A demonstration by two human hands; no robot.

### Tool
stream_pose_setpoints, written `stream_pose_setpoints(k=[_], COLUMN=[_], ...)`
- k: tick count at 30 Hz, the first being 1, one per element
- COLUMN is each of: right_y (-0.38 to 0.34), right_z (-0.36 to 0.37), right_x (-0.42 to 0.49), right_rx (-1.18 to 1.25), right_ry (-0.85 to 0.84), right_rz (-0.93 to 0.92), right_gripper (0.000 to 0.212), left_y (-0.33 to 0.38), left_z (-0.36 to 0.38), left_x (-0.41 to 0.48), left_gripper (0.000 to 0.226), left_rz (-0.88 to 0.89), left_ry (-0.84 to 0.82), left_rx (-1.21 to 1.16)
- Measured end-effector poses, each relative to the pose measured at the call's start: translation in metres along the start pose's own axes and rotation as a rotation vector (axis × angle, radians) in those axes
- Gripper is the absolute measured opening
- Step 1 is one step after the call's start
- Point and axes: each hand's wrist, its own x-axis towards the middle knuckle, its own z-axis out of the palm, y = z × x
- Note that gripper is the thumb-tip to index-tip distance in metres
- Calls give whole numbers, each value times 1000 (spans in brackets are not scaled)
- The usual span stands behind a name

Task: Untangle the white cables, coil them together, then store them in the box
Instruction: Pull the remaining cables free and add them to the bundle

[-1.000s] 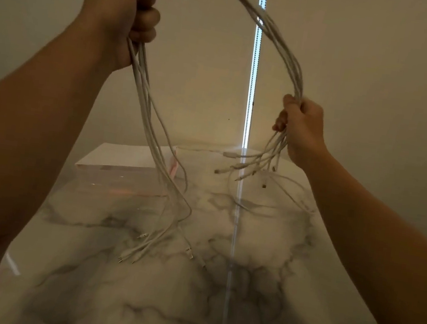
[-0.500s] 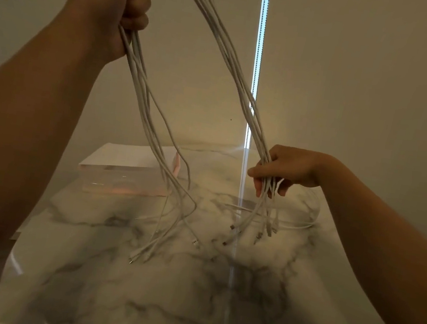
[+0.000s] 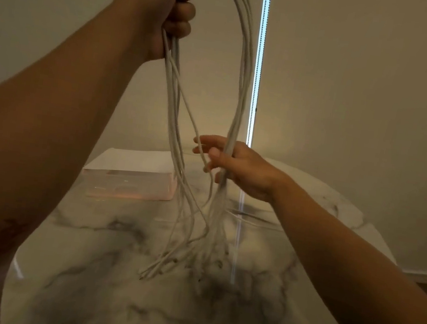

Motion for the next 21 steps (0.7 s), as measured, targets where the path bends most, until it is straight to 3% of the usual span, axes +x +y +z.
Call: stream_pose_setpoints(k=[1,3,9,11,14,17,21], right_y=[-2,-3,7,13,10,4,15], right_z=[11,29,69,74,60,28,0], right_x=[3,8,0,-7,-20,-33,-43], right_rx=[-13,66,216,305,442,326,-103], right_ry=[-14,-56,-258,-254,-139,26,10], right_rz=[-8,-21,-29,-2,76,80,138], right_gripper=[79,92,25,4,12,16,28], left_y=[-18,-20,-18,-15,-16,-39,-105], left_z=[16,34,20,4,-27,-63,-101], left_x=[-14,-8,0,6,12,8,-30], left_gripper=[27,27,29,30,32,39,39], left_rz=[62,64,84,82,55,-34,-252], left_ry=[-73,-17,105,155,268,389,416], left_rx=[87,104,-18,-81,-140,-164,-64])
